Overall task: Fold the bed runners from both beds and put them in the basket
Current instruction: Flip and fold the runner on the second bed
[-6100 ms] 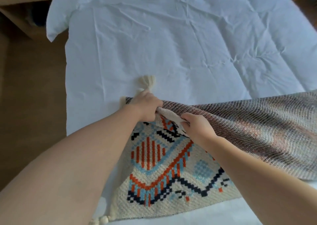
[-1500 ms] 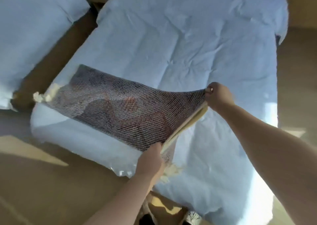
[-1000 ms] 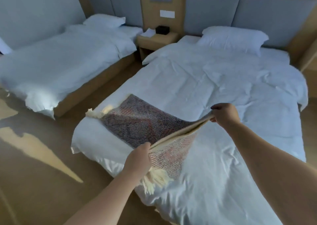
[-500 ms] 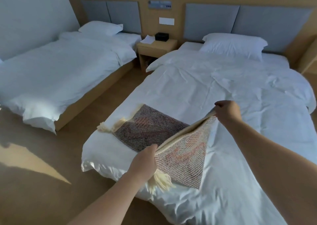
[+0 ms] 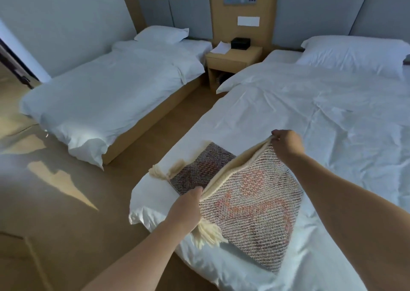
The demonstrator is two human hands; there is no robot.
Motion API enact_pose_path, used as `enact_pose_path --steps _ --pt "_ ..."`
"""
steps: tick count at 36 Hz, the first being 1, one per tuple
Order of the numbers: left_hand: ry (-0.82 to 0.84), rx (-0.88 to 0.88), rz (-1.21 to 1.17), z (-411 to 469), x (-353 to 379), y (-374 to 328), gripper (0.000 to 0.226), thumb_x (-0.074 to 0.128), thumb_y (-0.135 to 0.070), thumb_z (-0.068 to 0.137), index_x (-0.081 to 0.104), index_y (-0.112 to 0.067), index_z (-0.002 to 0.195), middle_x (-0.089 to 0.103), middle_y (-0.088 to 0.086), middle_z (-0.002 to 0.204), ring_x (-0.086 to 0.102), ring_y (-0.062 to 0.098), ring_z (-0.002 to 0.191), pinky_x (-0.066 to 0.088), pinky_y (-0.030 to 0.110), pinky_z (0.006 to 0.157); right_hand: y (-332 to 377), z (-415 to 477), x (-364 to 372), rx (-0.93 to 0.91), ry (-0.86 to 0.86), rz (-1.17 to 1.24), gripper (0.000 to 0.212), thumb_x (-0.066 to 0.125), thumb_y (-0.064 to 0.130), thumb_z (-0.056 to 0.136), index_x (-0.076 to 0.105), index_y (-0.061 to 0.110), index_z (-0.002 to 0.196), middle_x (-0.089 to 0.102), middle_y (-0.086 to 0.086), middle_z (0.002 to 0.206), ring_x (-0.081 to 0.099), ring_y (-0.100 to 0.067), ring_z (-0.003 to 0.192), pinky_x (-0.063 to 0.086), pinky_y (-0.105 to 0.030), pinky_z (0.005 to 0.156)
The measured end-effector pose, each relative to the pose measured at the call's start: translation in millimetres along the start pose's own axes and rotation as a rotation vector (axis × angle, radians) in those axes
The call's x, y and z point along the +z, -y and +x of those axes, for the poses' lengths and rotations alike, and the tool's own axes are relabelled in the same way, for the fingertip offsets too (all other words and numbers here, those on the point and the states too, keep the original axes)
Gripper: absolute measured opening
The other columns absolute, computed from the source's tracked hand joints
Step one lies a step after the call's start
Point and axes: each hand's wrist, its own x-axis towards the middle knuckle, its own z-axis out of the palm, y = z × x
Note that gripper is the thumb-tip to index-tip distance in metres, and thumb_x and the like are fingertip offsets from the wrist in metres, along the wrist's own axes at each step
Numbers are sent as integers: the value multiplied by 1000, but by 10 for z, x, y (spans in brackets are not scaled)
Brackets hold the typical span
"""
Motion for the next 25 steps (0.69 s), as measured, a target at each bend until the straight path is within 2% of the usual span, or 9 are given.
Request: enact_pose_path --steps 7,10,12,14,16,17,19,21,25 --pt "53 -66 37 401 -69 367 42 39 -2 93 42 -17 133 60 3 116 60 20 101 47 26 80 151 413 435 -69 27 -80 27 50 0 84 71 3 101 69 -21 104 61 -35 100 47 -36 84" --pt "100 -62 32 640 -75 608 37 41 0 93 44 -16 127 58 0 102 59 17 90 45 25 72 251 569 711 -38 35 -119 26 50 3 84 71 6 99 70 -19 99 61 -35 93 48 -35 78" --pt "139 -51 35 851 -57 801 32 42 1 92 45 -14 121 54 -2 93 57 17 85 42 24 67 323 685 923 -1 30 -110 27 49 3 86 70 4 101 69 -20 101 61 -36 94 49 -37 80" --pt "171 -63 14 1077 -33 1009 29 40 -5 95 46 -15 122 57 5 101 59 23 94 43 27 72 369 815 1162 34 27 -103 28 48 3 87 70 5 103 69 -19 103 62 -36 94 51 -36 79" --pt "220 -64 6 1287 -4 1220 34 38 -13 99 44 -14 132 58 11 120 58 26 107 44 27 81 391 940 1421 76 28 -123 30 45 3 87 71 11 99 69 -16 99 63 -35 93 47 -31 69" --pt "250 -45 15 1400 -4 1322 36 39 -11 99 42 -13 135 57 10 124 58 23 108 45 25 83 405 1001 1547 98 29 -142 31 44 3 87 71 12 99 68 -15 98 62 -35 94 44 -30 66" --pt "282 -10 21 1610 17 1560 36 43 -2 95 41 -13 129 60 6 115 59 16 91 49 20 74 445 1137 1819 139 38 -180 34 42 2 89 70 10 106 67 -16 103 61 -34 96 46 -33 71" --pt "311 14 14 1798 33 1772 30 45 -1 94 41 -13 122 58 4 104 53 14 80 44 20 61 488 1276 2102 164 50 -216 33 42 0 88 69 6 106 68 -18 101 62 -33 90 49 -35 72" --pt "357 11 -2 2218 157 2174 35 46 -3 95 40 -15 126 58 5 115 57 19 94 43 24 69 487 1568 2684 188 69 -268 28 41 -1 86 67 2 96 66 -17 89 61 -32 78 46 -35 62"
